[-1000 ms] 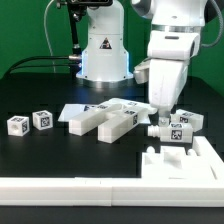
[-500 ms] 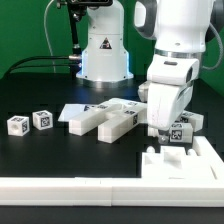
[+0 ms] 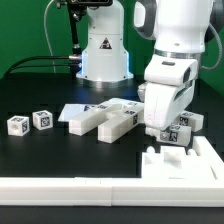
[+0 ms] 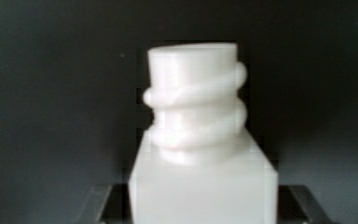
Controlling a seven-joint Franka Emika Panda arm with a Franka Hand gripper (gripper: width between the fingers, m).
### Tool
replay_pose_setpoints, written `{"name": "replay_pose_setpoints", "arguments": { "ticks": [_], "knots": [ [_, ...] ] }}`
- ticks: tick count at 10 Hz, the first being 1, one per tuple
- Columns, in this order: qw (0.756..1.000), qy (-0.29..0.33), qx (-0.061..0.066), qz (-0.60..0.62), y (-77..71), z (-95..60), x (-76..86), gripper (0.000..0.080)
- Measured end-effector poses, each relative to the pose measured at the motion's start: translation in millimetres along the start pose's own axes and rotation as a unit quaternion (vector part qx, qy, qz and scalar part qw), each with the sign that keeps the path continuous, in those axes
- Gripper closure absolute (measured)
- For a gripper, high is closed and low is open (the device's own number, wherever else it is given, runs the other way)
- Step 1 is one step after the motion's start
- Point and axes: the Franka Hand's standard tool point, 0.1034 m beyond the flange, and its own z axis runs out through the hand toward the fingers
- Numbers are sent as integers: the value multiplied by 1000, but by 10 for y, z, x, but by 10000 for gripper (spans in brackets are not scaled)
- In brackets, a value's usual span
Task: Assemble chair
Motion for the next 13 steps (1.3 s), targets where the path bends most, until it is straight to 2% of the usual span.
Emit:
{"name": "replay_pose_setpoints", "arguments": {
  "ticks": [1, 2, 3, 4, 5, 8, 10, 11, 12, 13],
  "knots": [
    [993, 2, 4, 122, 2, -19, -20, 518],
    [969, 6, 11, 247, 1, -25, -20, 518],
    [955, 8, 15, 295, -6, -19, -21, 518],
    [929, 10, 23, 368, -11, -26, -23, 518],
    [909, 10, 27, 416, -42, -35, 0, 518],
    [859, 6, 27, 511, -158, 18, -85, 518],
    [856, 5, 27, 516, -177, 21, -74, 518],
    [856, -1, 30, 516, -189, 30, -87, 421],
    [856, -10, 34, 517, -191, 31, -90, 286],
    [856, -21, 40, 514, -181, 31, -111, 286]
  ]
}}
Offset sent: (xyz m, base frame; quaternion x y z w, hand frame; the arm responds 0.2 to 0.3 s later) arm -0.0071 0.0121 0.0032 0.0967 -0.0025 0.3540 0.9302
